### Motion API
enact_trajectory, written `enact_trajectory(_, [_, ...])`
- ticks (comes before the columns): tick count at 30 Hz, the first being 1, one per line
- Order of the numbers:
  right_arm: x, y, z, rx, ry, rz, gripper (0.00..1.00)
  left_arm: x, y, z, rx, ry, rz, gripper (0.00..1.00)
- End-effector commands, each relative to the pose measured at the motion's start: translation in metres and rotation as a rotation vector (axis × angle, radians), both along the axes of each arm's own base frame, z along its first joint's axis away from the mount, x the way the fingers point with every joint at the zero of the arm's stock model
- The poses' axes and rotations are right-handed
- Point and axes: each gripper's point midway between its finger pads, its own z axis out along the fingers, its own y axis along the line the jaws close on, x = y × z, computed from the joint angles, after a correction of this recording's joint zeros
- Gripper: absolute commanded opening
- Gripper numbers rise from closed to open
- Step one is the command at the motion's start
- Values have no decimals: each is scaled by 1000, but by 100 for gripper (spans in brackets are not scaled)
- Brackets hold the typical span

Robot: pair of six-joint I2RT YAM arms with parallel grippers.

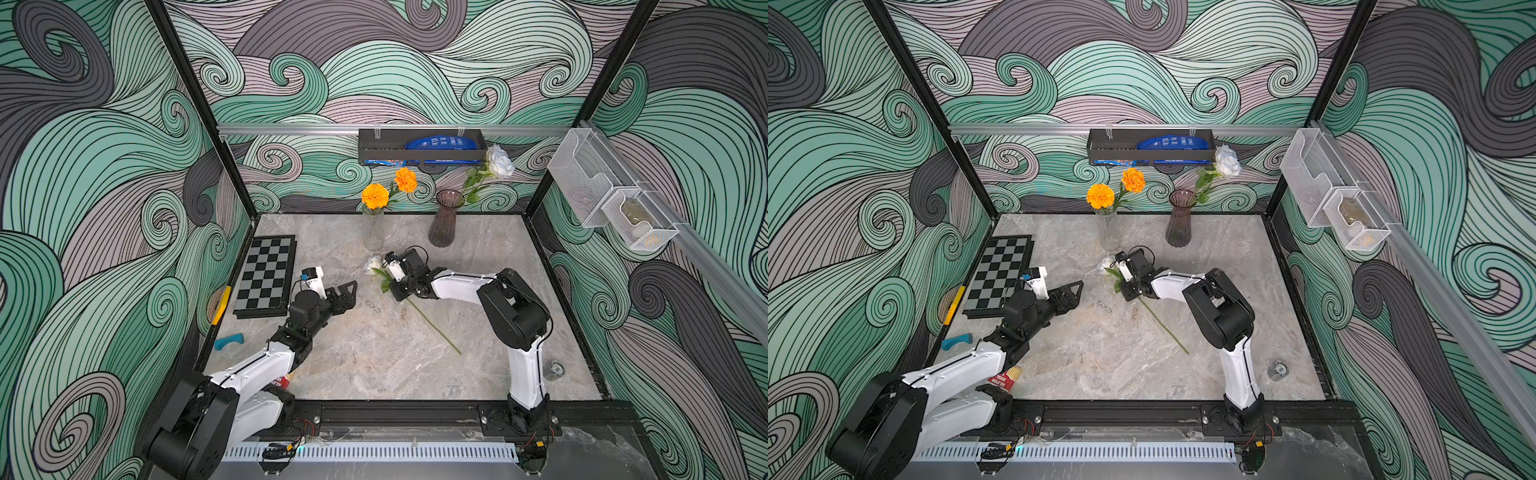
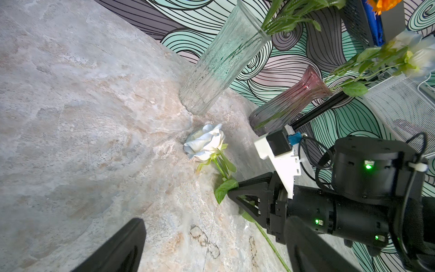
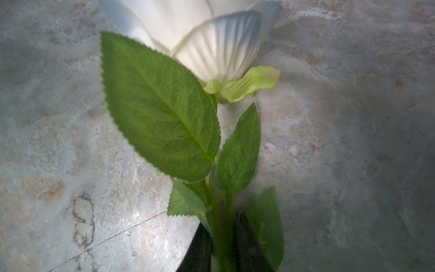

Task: Arrange the flowers in different vases according to their colors
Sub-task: Pick up the flower at the center of the board.

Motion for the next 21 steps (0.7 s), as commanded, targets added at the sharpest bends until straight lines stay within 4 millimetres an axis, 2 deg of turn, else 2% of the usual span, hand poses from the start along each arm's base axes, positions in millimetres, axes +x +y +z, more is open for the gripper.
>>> enact_trajectory(1, [6, -4, 13, -25, -52, -25, 15, 8, -8, 19, -20, -42, -21, 96])
enact_trajectory(5, [9, -6, 22, -41, -86, -42, 6, 8, -8, 19, -16, -39, -24, 96])
enact_trajectory(7, [9, -5, 32, -40, -110, -49, 0, 8, -8, 18, -14, -38, -25, 96])
enact_trajectory(9, [10, -6, 46, -38, -142, -60, 0, 9, -8, 19, -12, -40, -24, 96])
enact_trajectory(11, [10, -6, 67, -26, -188, -71, 0, 9, -8, 17, -11, -36, -25, 96])
enact_trajectory(16, [4, -8, 139, 64, -305, -101, 0, 9, -12, 18, -8, -36, -49, 96])
enact_trajectory(19, [-1, -16, 179, 123, -379, -126, 0, 8, -16, 17, -8, -33, -70, 96])
enact_trajectory(21, [-6, -23, 198, 160, -424, -144, 0, 8, -19, 18, -9, -31, -83, 96])
